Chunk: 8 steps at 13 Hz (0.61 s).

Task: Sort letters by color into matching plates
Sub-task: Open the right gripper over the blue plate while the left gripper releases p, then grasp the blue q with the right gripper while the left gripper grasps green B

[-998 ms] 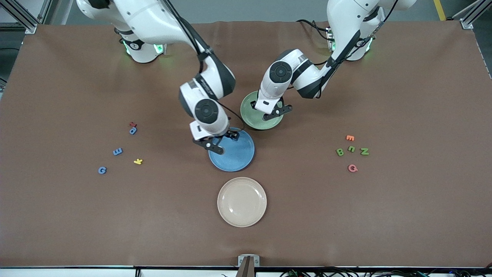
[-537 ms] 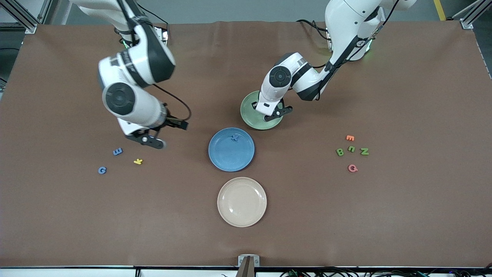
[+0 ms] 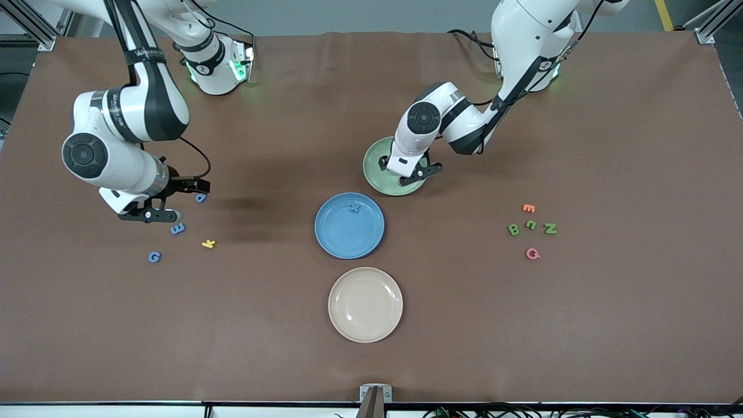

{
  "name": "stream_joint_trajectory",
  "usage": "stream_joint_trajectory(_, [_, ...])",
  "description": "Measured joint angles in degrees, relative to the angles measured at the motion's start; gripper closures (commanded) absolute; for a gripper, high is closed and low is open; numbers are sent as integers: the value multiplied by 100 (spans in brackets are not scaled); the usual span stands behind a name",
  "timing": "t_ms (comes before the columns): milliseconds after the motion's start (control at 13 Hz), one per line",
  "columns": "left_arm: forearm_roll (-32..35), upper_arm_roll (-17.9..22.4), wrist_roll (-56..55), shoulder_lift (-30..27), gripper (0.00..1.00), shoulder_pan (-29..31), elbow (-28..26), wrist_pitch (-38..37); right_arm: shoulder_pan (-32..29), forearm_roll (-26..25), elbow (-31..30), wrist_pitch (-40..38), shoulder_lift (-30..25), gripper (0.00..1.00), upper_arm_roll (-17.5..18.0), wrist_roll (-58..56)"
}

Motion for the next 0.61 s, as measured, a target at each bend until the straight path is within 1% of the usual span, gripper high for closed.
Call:
stream_joint_trajectory(154, [33,12,73,-192,1,158,182,-15,-233,-31,-554,827,1,0,1,-372])
stream_joint_trajectory(307, [173,27,150,-415,3,475,288,-131,-280,-49,-947,1452,0,0,5,-445])
stream_joint_trajectory(537, [690,38,268,-655,5,1081,295,-506,-320,-55,-1334,2129,38,1,12,-484])
stream_joint_trajectory(614, [901,38,325,-694,8,1283,295,-651,-350,-57,-1461,2349,83,1,13,-496])
